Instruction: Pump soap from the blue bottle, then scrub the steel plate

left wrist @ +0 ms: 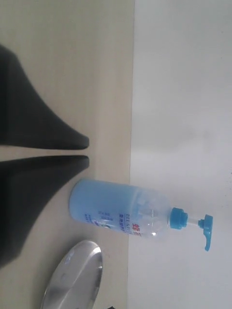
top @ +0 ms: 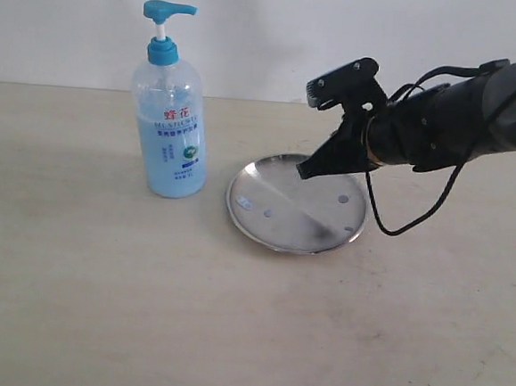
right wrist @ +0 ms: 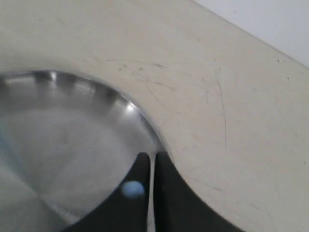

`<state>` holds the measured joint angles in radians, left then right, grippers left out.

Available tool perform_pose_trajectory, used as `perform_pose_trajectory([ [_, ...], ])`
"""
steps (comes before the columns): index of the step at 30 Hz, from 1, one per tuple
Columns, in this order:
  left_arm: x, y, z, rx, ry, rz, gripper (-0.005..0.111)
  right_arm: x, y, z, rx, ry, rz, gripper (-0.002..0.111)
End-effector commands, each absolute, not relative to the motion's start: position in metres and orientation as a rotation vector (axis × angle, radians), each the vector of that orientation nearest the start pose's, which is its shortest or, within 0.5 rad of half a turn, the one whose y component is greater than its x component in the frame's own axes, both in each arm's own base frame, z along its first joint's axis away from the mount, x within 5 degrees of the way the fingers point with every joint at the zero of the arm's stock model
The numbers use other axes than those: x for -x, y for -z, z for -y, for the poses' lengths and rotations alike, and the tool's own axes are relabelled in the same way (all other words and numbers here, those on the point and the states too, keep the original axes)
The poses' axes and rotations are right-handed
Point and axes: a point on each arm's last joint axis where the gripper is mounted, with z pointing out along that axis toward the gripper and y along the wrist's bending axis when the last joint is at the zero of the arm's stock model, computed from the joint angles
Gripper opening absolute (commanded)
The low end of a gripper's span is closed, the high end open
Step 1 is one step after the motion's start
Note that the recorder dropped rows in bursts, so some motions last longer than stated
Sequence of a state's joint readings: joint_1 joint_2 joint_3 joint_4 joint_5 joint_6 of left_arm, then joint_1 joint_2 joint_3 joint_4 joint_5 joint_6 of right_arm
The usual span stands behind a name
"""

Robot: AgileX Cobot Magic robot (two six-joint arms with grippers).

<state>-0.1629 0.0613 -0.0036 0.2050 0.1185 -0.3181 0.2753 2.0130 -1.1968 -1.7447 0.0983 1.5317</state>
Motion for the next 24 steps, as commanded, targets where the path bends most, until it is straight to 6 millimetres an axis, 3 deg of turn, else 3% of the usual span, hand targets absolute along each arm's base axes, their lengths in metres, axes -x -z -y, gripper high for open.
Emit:
perform_pose_trajectory([
  [1, -0.061, -0.200, 0.008, -0.014, 0.201, -1.650, 0.004, -0.391, -0.130, -0.117, 0.739, -0.049, -2.268, 0.000],
  [5, -0.061, -0.200, 0.008, -0.014, 0.201, -1.650, 0.004, -0.371, -0.148, -0.112, 0.750, -0.047, -2.249, 0.000],
  [9, -0.061, -0.200, 0.008, -0.014, 0.201, -1.650, 0.004, -0.386, -0.179, -0.098, 0.549, 0.144, -2.179, 0.000],
  [11, -0.061, -0.200, 0.008, -0.015, 0.201, -1.648, 0.004, -0.395, -0.185, -0.106, 0.396, -0.018, -2.191, 0.000],
  [13, -0.061, -0.201, 0.008, -0.015, 0.201, -1.647, 0.004, -0.393, -0.181, -0.125, 0.402, -0.301, -2.235, 0.000],
  [16, -0.061, -0.201, 0.008, -0.015, 0.201, -1.647, 0.004, -0.371, -0.177, -0.143, 0.673, -0.556, -2.222, 0.000],
  [18, -0.061, -0.201, 0.008, -0.015, 0.201, -1.647, 0.004, -0.360, -0.184, -0.139, 0.626, -0.601, -2.238, 0.000],
  [21, -0.061, -0.201, 0.008, -0.015, 0.201, -1.647, 0.004, -0.344, -0.215, -0.117, 0.492, -0.453, -2.193, 0.000],
  [24, -0.061, -0.201, 0.008, -0.015, 0.201, -1.647, 0.004, -0.306, -0.260, -0.098, 0.467, -0.327, -2.063, 0.000],
])
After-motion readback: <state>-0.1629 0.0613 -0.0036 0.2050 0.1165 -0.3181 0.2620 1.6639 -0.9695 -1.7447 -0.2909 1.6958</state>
